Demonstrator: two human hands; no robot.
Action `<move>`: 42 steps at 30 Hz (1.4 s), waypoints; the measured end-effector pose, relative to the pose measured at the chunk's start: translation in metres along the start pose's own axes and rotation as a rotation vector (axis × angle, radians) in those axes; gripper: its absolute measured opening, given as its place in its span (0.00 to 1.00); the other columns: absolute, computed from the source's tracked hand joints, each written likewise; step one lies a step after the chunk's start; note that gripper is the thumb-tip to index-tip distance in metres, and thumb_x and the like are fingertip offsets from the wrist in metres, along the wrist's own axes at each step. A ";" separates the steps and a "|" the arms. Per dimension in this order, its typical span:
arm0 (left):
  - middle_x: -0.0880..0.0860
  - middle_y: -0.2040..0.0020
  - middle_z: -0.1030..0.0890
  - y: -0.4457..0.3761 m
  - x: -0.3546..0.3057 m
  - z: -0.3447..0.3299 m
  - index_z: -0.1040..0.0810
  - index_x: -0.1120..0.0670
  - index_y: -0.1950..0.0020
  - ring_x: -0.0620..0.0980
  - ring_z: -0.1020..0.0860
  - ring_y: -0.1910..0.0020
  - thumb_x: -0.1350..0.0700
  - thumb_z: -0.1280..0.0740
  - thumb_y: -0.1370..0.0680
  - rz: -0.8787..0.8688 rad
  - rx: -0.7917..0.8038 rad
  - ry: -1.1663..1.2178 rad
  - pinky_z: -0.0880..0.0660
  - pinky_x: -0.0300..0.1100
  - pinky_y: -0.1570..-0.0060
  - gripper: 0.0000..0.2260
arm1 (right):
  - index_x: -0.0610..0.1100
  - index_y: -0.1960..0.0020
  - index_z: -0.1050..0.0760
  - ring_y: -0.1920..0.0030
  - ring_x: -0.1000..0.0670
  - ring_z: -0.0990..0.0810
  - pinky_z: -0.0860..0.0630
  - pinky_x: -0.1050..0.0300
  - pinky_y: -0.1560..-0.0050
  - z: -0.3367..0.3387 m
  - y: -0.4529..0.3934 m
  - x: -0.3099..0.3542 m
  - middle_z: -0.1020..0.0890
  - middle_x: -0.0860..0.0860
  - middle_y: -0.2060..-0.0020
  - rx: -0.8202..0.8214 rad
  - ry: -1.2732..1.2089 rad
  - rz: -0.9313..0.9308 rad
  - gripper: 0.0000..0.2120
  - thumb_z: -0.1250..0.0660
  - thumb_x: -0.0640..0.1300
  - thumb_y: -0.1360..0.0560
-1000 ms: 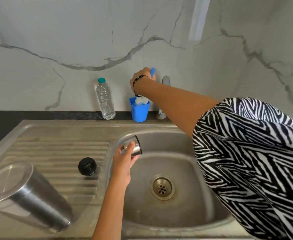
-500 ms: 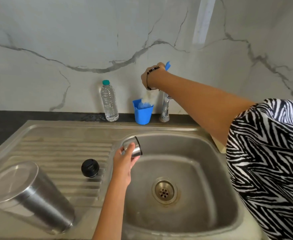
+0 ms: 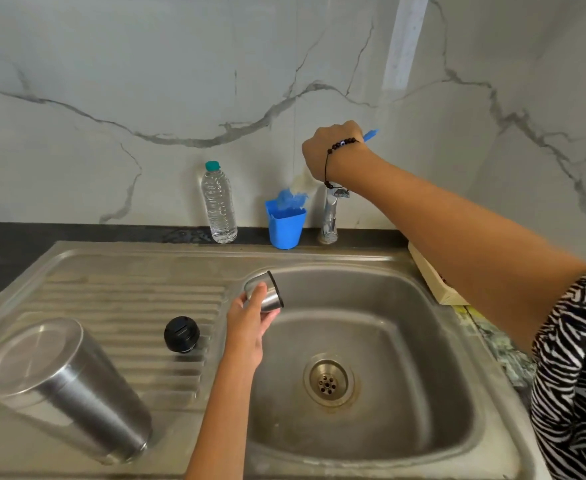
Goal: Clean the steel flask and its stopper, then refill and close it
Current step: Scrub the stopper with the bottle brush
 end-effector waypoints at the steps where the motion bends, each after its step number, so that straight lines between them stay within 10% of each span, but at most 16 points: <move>1: 0.59 0.39 0.23 0.001 0.000 0.000 0.27 0.58 0.42 0.55 0.23 0.40 0.58 0.32 0.23 0.001 0.006 0.003 0.25 0.50 0.41 0.11 | 0.40 0.59 0.31 0.63 0.45 0.28 0.35 0.53 0.55 0.001 0.003 0.000 0.31 0.46 0.67 -0.023 -0.008 -0.004 0.07 0.46 0.34 0.25; 8: 0.60 0.46 0.21 0.006 -0.005 0.008 0.26 0.59 0.40 0.56 0.21 0.45 0.57 0.33 0.22 0.037 0.000 0.139 0.24 0.49 0.45 0.12 | 0.40 0.56 0.30 0.61 0.44 0.28 0.33 0.52 0.58 0.014 0.053 -0.023 0.32 0.46 0.67 -0.137 -0.230 -0.100 0.06 0.45 0.37 0.23; 13: 0.62 0.50 0.21 0.009 -0.024 0.022 0.25 0.57 0.49 0.57 0.21 0.45 0.54 0.35 0.21 0.021 -0.023 0.335 0.25 0.49 0.42 0.06 | 0.53 0.43 0.24 0.48 0.38 0.23 0.28 0.48 0.51 -0.046 0.134 -0.033 0.21 0.43 0.47 -0.074 -0.648 -0.218 0.13 0.44 0.45 0.22; 18: 0.59 0.52 0.20 0.007 -0.035 0.037 0.25 0.60 0.46 0.51 0.19 0.53 0.52 0.35 0.21 -0.039 -0.105 0.412 0.23 0.47 0.43 0.12 | 0.51 0.46 0.19 0.73 0.61 0.29 0.31 0.69 0.67 -0.118 0.185 0.012 0.16 0.50 0.56 -0.116 -1.015 -0.128 0.11 0.37 0.42 0.23; 21: 0.58 0.52 0.20 0.009 -0.040 0.041 0.25 0.59 0.49 0.50 0.19 0.53 0.51 0.35 0.21 -0.071 -0.110 0.369 0.21 0.42 0.53 0.11 | 0.52 0.48 0.19 0.64 0.59 0.21 0.23 0.59 0.59 -0.146 0.201 0.034 0.16 0.55 0.55 -0.150 -1.089 -0.090 0.09 0.35 0.42 0.24; 33: 0.57 0.61 0.22 0.016 -0.034 0.045 0.27 0.57 0.57 0.51 0.22 0.60 0.54 0.34 0.22 -0.039 -0.144 -0.082 0.24 0.44 0.59 0.08 | 0.41 0.50 0.20 0.77 0.48 0.31 0.40 0.59 0.79 -0.089 0.204 0.056 0.27 0.48 0.71 -0.695 -0.368 0.297 0.13 0.41 0.35 0.30; 38: 0.60 0.55 0.22 0.014 -0.034 0.039 0.27 0.58 0.53 0.53 0.21 0.52 0.53 0.36 0.21 -0.054 -0.079 0.258 0.23 0.45 0.52 0.08 | 0.49 0.55 0.23 0.68 0.48 0.23 0.31 0.58 0.71 -0.123 0.176 0.062 0.21 0.50 0.66 -0.144 -0.583 0.135 0.12 0.45 0.43 0.24; 42: 0.56 0.58 0.21 0.016 -0.037 0.037 0.27 0.57 0.57 0.50 0.21 0.53 0.52 0.38 0.20 -0.145 -0.020 0.475 0.22 0.43 0.53 0.10 | 0.47 0.66 0.26 0.78 0.54 0.38 0.42 0.66 0.80 -0.157 0.187 0.095 0.31 0.54 0.79 0.661 -1.587 0.002 0.13 0.42 0.37 0.26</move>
Point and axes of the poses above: each hand's wrist, its own y-axis away from the middle knuckle, its own z-axis out of the back of the hand, x = y × z, the point moved 9 cm from there along -y, towards the middle knuckle
